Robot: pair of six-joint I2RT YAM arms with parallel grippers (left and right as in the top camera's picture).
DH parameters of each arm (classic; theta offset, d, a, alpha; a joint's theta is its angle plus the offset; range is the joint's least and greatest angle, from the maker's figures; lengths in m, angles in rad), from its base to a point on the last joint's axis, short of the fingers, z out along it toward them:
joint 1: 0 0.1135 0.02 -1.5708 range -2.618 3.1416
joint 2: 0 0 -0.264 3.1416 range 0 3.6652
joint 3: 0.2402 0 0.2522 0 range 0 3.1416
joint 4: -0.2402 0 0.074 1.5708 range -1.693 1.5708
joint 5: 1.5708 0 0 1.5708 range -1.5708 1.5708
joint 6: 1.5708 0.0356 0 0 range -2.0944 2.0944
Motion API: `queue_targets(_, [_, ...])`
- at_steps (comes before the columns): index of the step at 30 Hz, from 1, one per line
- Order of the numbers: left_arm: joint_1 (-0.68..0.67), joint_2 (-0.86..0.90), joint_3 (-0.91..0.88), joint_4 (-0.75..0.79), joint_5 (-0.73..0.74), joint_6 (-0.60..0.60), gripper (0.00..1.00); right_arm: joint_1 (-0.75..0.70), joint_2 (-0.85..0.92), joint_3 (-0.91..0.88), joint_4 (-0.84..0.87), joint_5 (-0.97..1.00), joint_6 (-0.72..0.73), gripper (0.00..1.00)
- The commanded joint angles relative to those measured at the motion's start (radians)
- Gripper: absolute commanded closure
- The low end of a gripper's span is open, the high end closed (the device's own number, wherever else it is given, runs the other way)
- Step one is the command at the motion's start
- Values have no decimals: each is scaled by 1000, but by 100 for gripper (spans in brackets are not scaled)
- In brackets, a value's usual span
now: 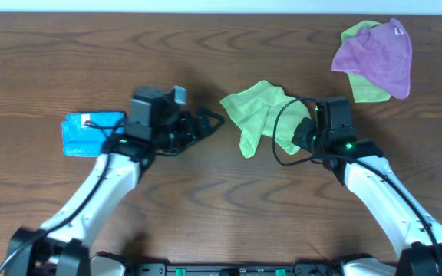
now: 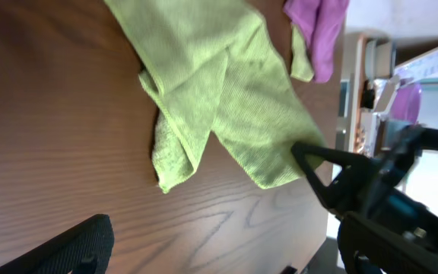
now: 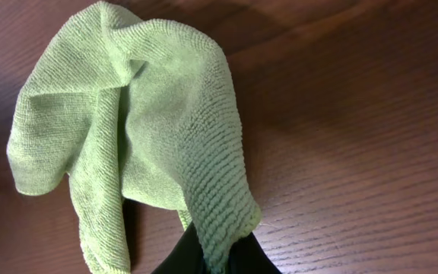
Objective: Fold the cloth
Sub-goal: 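Reach the left gripper to the green cloth's left corner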
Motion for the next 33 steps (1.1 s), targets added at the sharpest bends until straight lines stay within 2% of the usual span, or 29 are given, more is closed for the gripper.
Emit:
queue_targets(1, [-50, 53, 14, 39, -45, -84, 5, -4, -13, 14, -2, -13, -4, 92])
queue_targets(11, [-126, 235, 14, 312, -64, -226, 5, -4, -13, 14, -5, -20, -4, 92])
queue_targets(16, [-142, 287, 14, 346, -94, -282, 4, -5, -13, 14, -14, -19, -4, 92])
queue_targets(17, [-150, 294, 14, 358, -99, -283, 4, -5, -13, 14, -15, -14, -5, 87])
queue_targets(19, [-164, 299, 14, 382, -102, -294, 5, -5, -13, 14, -17, -11, -4, 61])
queue_targets(20, [-173, 299, 15, 392, -107, -302, 4, -5, -13, 14, -20, -11, -4, 51])
queue_targets(21, [-180, 299, 15, 400, -108, -307, 4, -5, -13, 14, -24, -12, -4, 49])
queue_targets(24, [-200, 299, 15, 407, -109, -315, 5, -5, -18, 15, -79, -13, -3, 32])
queue_targets(27, [-206, 299, 15, 407, -108, -315, 5, -6, -35, 16, -167, -11, 5, 26])
queue_targets(33, [-205, 299, 15, 408, -106, -316, 5, -6, -92, 16, -335, 94, 64, 23])
